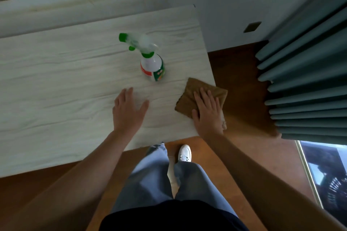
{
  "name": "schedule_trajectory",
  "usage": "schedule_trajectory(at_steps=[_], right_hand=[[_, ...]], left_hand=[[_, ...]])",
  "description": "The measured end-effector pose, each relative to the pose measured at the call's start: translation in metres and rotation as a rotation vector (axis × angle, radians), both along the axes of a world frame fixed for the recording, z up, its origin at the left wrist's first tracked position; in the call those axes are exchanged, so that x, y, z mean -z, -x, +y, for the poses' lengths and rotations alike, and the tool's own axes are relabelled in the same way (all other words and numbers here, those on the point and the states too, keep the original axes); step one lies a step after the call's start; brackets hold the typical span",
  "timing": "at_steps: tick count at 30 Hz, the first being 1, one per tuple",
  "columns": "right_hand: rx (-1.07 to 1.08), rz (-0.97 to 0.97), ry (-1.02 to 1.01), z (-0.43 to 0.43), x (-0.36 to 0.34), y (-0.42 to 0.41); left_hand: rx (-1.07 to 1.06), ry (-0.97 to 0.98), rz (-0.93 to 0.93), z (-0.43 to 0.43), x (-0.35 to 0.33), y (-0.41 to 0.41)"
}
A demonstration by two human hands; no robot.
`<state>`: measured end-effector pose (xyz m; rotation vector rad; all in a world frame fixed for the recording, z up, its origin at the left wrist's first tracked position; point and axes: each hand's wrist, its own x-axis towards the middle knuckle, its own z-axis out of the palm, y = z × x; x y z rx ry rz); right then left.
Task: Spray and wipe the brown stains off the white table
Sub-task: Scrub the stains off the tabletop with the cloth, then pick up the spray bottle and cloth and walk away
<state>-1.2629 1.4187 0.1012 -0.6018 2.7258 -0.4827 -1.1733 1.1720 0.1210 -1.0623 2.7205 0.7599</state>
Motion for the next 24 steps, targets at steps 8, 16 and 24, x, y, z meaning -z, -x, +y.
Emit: schedule_trajectory(at_steps=[8, 16, 24], right_hand=[[-0.054, -0.071, 0.053, 0.037, -0.005, -0.034], [0.082, -0.048, 0.043, 0.055, -0.016, -0.037], [0.148, 0.040, -0.103, 0.037, -0.011, -0.045]], left_hand=[[-0.181, -0.232, 0.258, -0.016, -0.025, 0.072], [-0.083, -0.255, 0.361, -0.008, -0.026, 0.087], [-0.058, -0.272, 0.416, -0.010, -0.007, 0.100]])
